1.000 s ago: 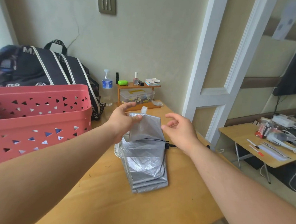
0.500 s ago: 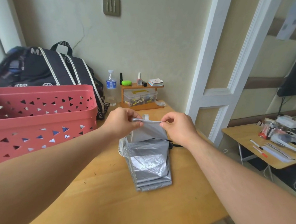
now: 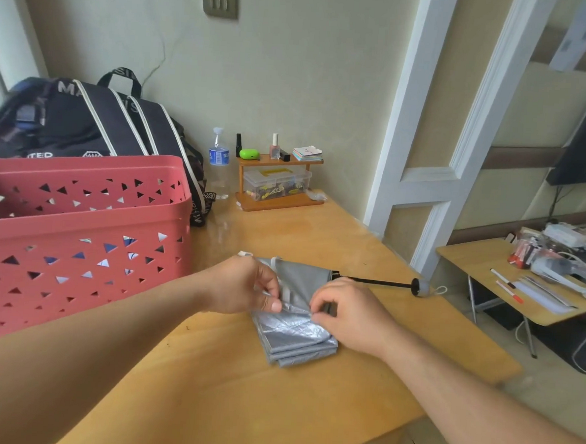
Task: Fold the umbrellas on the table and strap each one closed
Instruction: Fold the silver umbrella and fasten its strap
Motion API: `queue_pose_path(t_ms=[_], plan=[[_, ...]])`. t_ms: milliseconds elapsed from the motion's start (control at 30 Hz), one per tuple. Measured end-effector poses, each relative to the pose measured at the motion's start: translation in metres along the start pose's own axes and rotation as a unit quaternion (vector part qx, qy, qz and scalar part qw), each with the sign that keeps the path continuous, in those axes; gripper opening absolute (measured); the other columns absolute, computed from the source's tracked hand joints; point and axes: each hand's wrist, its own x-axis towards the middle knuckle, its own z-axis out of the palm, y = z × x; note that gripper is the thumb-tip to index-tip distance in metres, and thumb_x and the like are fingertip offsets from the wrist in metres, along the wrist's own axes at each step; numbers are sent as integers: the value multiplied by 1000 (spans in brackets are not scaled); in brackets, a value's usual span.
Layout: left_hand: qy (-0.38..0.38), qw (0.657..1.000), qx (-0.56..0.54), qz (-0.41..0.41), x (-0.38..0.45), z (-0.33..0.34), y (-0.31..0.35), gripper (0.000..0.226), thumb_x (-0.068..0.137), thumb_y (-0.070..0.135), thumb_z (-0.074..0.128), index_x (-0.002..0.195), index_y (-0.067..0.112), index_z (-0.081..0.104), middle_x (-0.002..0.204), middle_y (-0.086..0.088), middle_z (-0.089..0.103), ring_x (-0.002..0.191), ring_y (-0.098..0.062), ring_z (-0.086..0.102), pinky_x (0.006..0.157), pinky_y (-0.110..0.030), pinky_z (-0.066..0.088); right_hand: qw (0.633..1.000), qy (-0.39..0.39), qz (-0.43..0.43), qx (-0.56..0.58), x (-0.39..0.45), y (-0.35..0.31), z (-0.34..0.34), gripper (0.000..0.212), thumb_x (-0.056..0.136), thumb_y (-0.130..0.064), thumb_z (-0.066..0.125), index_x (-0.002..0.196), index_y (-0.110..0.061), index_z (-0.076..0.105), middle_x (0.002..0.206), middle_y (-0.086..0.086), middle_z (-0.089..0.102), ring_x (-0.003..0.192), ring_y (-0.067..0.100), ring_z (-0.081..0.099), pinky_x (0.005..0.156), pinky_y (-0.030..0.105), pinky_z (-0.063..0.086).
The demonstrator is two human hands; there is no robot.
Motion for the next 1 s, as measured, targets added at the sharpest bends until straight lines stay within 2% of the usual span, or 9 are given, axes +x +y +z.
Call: queue_pose_path(t_ms=[100, 200, 267, 433, 533, 633, 767, 867, 1000], plan=[[-23, 1000, 8, -3, -7, 14, -2, 17, 83, 52, 82, 83, 37, 73, 89, 7, 73, 86, -13, 63, 88, -36, 55, 1000, -20, -9, -11, -7, 9, 16, 6, 89, -20, 77, 86, -25, 76, 91, -15, 71, 99, 6, 54, 90, 16, 39], [-16, 999, 50, -14, -14, 31, -4, 21, 85, 54, 79, 87, 35, 70, 84, 13, 70, 77, -1, 57, 75, -21, 48, 999, -26, -7, -21, -10, 17, 25, 4, 92, -25, 75, 90, -28, 74, 92, -19, 68, 101, 2, 51, 90, 7, 32], [8, 1000, 25, -17, -20, 45, -7, 27, 84, 53, 81, 90, 30, 67, 78, 19, 66, 73, 1, 55, 69, -17, 43, 999, -31, -13, -26, -10, 20, 30, 3, 93, -27, 74, 93, -30, 74, 93, -21, 66, 102, 1, 50, 91, 7, 31], [78, 992, -78, -62, -21, 58, 5, 63, 77, 70, 77, 125, 45, 45, 103, 29, 71, 99, 9, 64, 94, -22, 48, 999, -34, -5, -17, -10, 23, 32, 6, 93, -25, 72, 94, -30, 74, 98, -19, 66, 102, 2, 53, 92, 13, 38], [123, 986, -108, -38, -15, 62, 21, 78, 82, 51, 82, 145, 50, 36, 97, 29, 71, 98, 6, 65, 100, -28, 49, 999, -43, 4, -3, -10, 23, 33, 5, 93, -24, 72, 94, -27, 76, 102, -17, 67, 102, 2, 56, 92, 11, 39], [143, 982, -126, -5, -17, 64, 34, 58, 92, 32, 76, 140, 49, 49, 94, 24, 73, 91, -1, 69, 90, -32, 55, 996, -39, 51, 67, -11, 27, 31, 7, 89, -25, 78, 93, -31, 78, 102, -19, 71, 101, 0, 63, 93, 21, 49], [124, 983, -110, 79, -39, 68, 43, 44, 95, 23, 72, 124, 51, 55, 99, 24, 73, 85, -12, 72, 81, -28, 57, 983, -65, 99, 139, -16, 32, 26, 16, 90, -24, 78, 97, -38, 79, 102, -25, 74, 102, -5, 66, 95, 22, 51], [101, 983, -77, 136, -59, 74, 41, 41, 92, 16, 73, 121, 43, 63, 101, 22, 73, 94, -2, 68, 84, -12, 48, 981, -56, 78, 170, -17, 33, 30, 18, 89, -21, 81, 92, -38, 80, 107, -23, 74, 105, -1, 67, 96, 26, 52], [-3, 986, -55, 160, -80, 80, 39, 37, 92, 11, 71, 124, 28, 68, 99, 17, 75, 90, 4, 67, 82, -9, 46, 981, -49, 90, 163, -17, 32, 30, 22, 87, -21, 84, 87, -42, 78, 109, -30, 72, 109, -11, 63, 100, 17, 45]])
